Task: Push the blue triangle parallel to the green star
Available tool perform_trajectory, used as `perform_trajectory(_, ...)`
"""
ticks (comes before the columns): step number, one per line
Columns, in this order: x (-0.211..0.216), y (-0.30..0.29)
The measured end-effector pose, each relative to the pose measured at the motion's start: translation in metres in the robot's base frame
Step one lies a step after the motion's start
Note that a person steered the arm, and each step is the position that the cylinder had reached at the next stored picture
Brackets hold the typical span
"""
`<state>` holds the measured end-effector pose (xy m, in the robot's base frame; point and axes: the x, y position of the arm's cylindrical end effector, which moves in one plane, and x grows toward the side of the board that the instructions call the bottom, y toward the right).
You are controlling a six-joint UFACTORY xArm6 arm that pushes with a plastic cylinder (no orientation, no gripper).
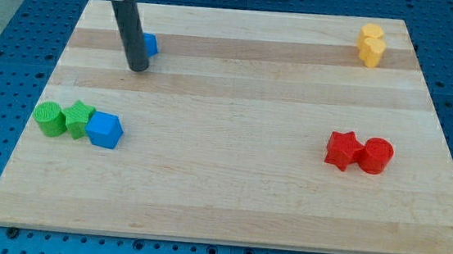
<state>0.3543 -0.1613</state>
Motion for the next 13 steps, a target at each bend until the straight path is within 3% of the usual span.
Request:
perform_trajectory(2,-0.041,-0.006)
perform_trajectory(6,-0.066,-0.039)
perform_trajectory(7,-0.032,-0.02)
perform_trajectory(8,-0.054,0.027)
perform_trajectory(10,-0.081,0.036)
perform_trajectory(13,-0.119,-0.017)
